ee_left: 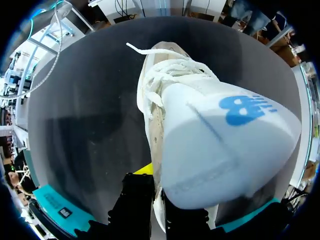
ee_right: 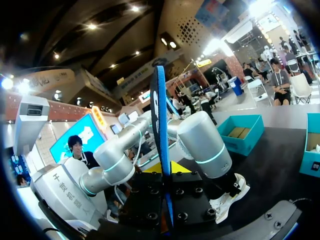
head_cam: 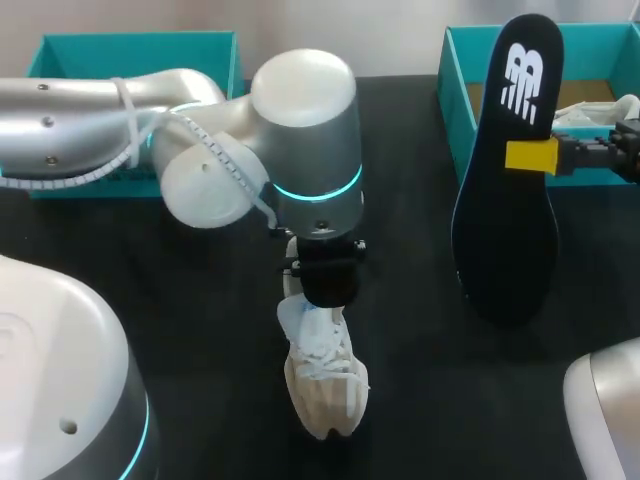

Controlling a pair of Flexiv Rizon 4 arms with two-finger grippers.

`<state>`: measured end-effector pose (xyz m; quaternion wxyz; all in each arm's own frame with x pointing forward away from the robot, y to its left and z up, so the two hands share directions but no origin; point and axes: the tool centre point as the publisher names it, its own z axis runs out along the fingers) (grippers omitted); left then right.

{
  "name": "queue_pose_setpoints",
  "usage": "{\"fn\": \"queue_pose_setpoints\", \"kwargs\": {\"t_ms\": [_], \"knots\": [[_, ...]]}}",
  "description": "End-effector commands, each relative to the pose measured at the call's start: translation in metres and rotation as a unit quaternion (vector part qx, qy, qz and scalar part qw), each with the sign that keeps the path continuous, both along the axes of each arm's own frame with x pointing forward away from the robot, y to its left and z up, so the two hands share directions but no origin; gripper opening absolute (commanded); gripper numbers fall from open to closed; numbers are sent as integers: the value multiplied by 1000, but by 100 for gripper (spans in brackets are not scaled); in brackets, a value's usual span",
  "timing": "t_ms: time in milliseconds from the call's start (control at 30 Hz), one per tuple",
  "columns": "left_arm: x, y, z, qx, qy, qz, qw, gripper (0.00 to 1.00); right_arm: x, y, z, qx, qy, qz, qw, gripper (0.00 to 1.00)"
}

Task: Take the shoe out of the shoebox, open the shoe tongue, remove and reinsert the insole, then place the shoe into the shoebox

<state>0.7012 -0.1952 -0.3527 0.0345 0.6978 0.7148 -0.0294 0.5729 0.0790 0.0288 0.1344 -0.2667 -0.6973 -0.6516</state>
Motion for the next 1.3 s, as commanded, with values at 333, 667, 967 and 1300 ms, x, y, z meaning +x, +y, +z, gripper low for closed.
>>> {"fn": "queue_pose_setpoints", "kwargs": {"t_ms": [333, 667, 967, 1300], "knots": [[9, -17, -18, -19, -1, -40, 999, 0, 6, 2, 3, -3, 2, 4, 1000, 0], [14, -27, -20, -44, -8, -82, 996, 0, 6, 2, 3, -3, 2, 4, 1000, 0], [17, -23, -11, -52, -8, -80, 995, 100, 6, 2, 3, -3, 2, 4, 1000, 0], [24, -4, 48, -137, -45, -54, 988, 100, 6, 2, 3, -3, 2, 4, 1000, 0]]}}
